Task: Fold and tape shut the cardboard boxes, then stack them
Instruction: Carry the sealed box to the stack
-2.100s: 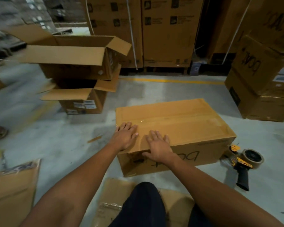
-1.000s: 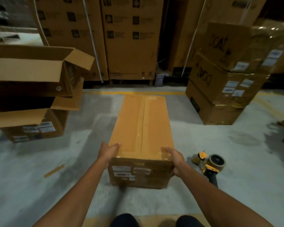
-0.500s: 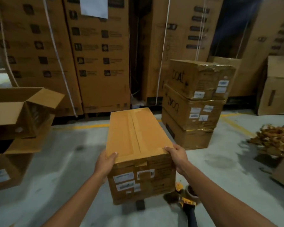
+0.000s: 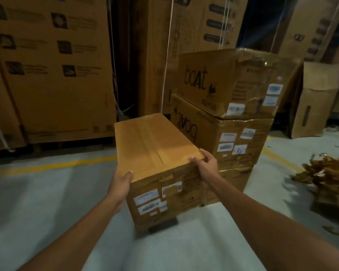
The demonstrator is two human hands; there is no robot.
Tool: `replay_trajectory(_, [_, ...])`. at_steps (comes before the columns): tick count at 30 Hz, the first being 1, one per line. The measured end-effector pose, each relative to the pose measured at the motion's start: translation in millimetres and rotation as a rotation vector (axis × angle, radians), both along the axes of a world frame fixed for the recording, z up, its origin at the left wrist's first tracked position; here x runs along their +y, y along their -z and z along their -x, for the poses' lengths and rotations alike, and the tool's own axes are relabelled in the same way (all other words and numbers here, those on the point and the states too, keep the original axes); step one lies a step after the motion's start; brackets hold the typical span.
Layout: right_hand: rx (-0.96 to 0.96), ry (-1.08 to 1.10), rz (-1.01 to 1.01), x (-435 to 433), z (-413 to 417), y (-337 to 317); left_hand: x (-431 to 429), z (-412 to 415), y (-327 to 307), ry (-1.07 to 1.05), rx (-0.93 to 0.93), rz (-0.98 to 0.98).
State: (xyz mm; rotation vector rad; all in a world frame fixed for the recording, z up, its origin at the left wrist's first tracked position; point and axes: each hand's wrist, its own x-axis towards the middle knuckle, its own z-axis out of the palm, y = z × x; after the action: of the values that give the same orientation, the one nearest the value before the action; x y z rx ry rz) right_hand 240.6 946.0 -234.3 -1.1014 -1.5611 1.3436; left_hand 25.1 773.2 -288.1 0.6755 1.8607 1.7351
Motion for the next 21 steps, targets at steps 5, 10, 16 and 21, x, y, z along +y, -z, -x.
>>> replay_trajectory(5, [0.001,0.106,0.143,60,19,71,59,2,62,0.044,0.074,0.017])
replay_trajectory(10, [-0.002,0.314,0.162,88,26,107,101,-6,67,-0.058,0.066,-0.035])
replay_trajectory(16, [-0.171,0.500,0.193,84,47,98,93,-8,59,0.031,0.038,0.001])
replay_trajectory(21, [-0.441,0.228,0.154,44,45,61,66,13,15,0.334,-0.068,0.435])
